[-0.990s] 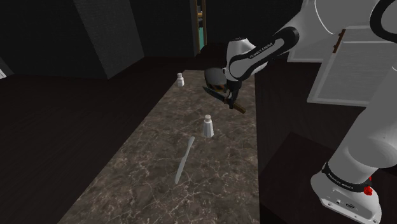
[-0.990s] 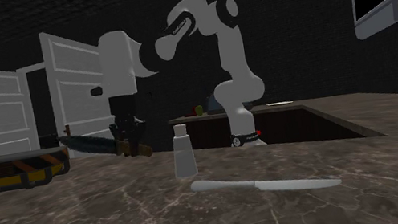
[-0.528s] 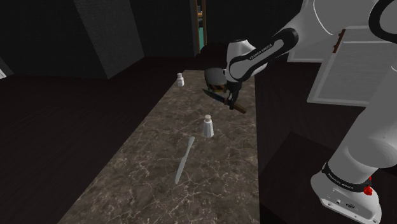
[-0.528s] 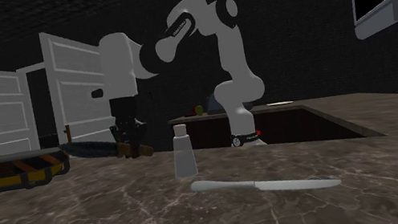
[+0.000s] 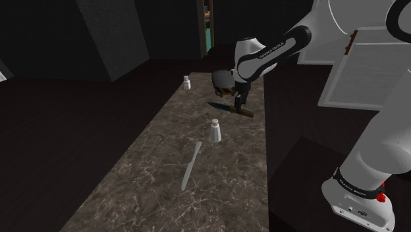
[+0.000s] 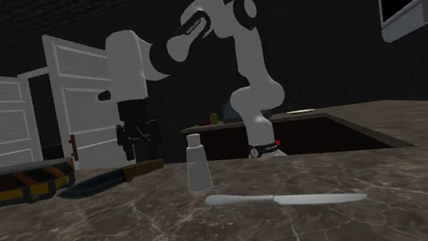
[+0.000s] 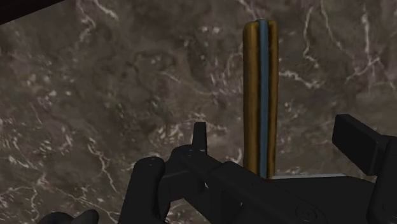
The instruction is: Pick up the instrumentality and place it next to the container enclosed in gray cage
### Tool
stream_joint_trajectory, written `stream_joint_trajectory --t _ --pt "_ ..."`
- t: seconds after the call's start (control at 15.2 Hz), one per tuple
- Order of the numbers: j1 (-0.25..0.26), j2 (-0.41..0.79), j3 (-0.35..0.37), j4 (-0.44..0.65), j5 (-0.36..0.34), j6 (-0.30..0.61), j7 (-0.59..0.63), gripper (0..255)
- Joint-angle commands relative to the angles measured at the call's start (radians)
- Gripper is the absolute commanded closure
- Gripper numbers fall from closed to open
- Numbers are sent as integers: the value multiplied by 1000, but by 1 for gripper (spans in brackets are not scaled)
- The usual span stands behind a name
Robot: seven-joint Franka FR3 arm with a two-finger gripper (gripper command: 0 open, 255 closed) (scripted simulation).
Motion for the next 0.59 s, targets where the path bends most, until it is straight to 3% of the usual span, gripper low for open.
stream_joint_trajectory --t 0.0,0.53 --pt "-2 -32 -2 27 0 -60 -4 0" --pt "-2 -45 -2 41 0 -86 -4 0"
